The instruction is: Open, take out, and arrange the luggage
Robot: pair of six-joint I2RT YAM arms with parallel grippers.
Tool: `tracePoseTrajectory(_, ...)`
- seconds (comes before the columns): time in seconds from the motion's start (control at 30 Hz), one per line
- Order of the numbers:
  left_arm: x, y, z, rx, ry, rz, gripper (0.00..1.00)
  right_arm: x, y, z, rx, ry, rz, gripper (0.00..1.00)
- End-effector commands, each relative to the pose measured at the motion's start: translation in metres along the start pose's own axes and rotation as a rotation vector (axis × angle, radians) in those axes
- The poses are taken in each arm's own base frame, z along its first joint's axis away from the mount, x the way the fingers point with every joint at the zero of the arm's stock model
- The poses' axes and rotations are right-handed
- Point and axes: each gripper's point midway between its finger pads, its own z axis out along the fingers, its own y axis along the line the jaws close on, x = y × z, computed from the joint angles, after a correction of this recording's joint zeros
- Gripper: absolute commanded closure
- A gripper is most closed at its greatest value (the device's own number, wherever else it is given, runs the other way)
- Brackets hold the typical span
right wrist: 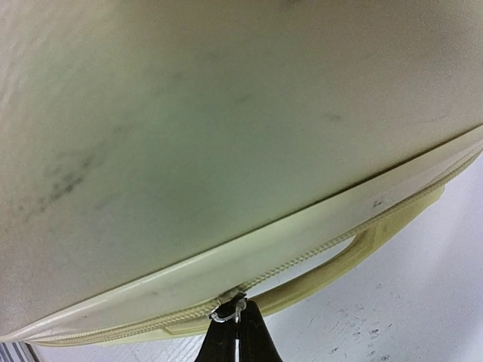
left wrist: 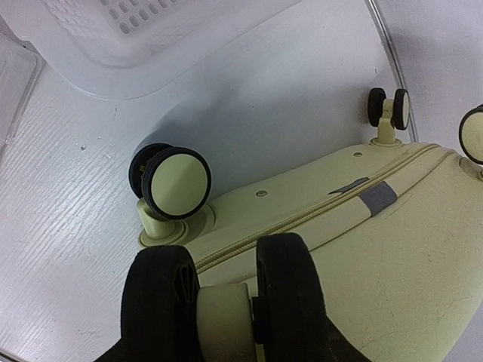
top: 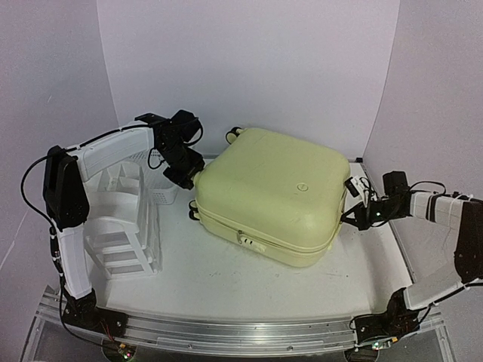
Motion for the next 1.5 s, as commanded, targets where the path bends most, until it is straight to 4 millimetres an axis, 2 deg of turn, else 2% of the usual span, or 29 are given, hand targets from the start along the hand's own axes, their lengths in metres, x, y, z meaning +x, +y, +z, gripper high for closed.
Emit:
tracePoseTrajectory(0.0,-0.016,0.022,-0.001,-0.114,-0.101,0.388,1.00,-0.054,-0.073,-0.034,0.203,-0.153,-0.012,1.00)
tracePoseTrajectory(0.4,-0.012,0.013,-0.004,-0.100,-0.128,0.579,1.00,-0.090,-0.133,-0.032,0.186,-0.212,-0.044,1.00)
tracePoseTrajectory(0.57,-0.012,0.005,-0.004,-0.094,-0.138,0.700,1.00,-0.100,-0.158,-0.031,0.196,-0.221,-0.145,1.00)
tracePoseTrajectory(0.73,-0.013,-0.003,-0.001,-0.095,-0.158,0.812,1.00,-0.118,-0.176,-0.026,0.114,-0.296,-0.281,1.00)
tracePoseTrajectory(0.9,-0.010,-0.010,0.006,-0.104,-0.165,0.894,1.00,-0.127,-0.177,-0.012,0.024,-0.370,-0.487,1.00)
tracePoseTrajectory(1.07,-0.004,-0.012,0.014,-0.113,-0.164,0.943,1.00,-0.142,-0.177,0.002,-0.067,-0.417,-0.604,1.00)
tracePoseTrajectory(1.17,0.001,-0.016,0.016,-0.105,-0.159,0.959,1.00,-0.152,-0.176,0.020,-0.092,-0.410,-0.646,1.00)
tracePoseTrajectory(1.3,0.010,-0.022,0.015,-0.089,-0.159,0.982,1.00,-0.174,-0.171,0.038,-0.146,-0.451,-0.674,1.00)
tracePoseTrajectory(1.37,0.014,-0.023,0.016,-0.087,-0.157,0.991,1.00,-0.189,-0.167,0.048,-0.171,-0.470,-0.692,1.00)
tracePoseTrajectory(1.47,0.017,-0.021,0.017,-0.089,-0.150,0.988,1.00,-0.200,-0.162,0.064,-0.219,-0.492,-0.684,1.00)
